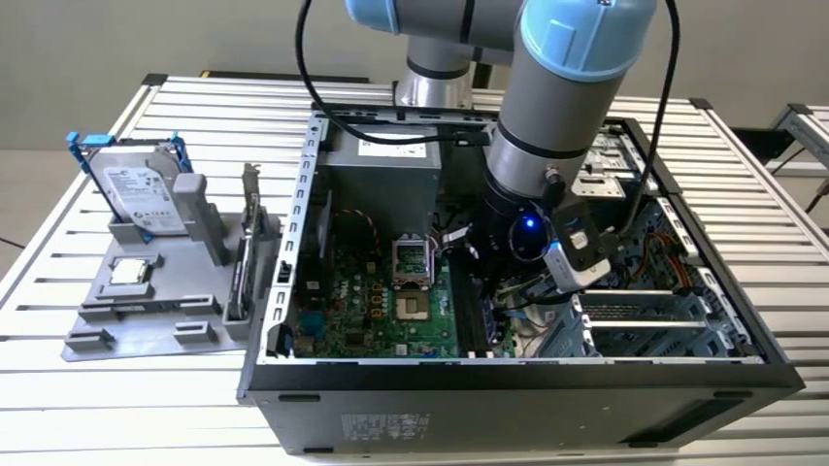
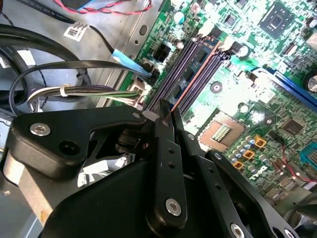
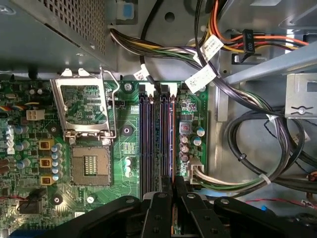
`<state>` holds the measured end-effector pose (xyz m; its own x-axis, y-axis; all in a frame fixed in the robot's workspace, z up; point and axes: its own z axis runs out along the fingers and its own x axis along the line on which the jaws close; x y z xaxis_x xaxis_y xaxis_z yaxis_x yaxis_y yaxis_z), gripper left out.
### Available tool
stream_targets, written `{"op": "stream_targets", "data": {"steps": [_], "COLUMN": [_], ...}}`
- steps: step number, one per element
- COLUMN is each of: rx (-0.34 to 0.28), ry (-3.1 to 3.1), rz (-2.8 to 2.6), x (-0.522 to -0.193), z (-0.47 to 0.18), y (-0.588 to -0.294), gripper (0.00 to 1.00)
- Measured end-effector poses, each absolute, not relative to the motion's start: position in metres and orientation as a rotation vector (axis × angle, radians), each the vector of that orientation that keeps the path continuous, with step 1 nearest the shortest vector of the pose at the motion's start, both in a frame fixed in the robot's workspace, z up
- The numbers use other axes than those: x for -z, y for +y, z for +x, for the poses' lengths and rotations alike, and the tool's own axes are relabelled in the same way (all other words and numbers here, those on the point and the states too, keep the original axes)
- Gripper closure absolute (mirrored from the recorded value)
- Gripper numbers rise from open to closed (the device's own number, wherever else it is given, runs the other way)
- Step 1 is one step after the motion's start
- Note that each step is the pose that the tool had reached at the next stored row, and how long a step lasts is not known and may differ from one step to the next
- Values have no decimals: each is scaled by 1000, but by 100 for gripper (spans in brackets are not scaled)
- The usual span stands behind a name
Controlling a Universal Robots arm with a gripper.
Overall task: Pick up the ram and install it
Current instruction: 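Insert the ram into the slot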
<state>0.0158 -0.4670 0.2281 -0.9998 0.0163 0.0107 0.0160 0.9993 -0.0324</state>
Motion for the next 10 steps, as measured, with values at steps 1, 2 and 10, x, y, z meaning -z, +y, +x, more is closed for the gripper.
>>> {"op": "stream_targets", "data": {"steps": [1, 2, 10], "rx": [-51, -51, -51], "ry": [-3130, -3130, -3130], "rz": [-25, -25, -26], "x": [-228, -228, -224], "z": [16, 16, 17], "y": [-467, -467, -466], "gripper": [100, 100, 100]}}
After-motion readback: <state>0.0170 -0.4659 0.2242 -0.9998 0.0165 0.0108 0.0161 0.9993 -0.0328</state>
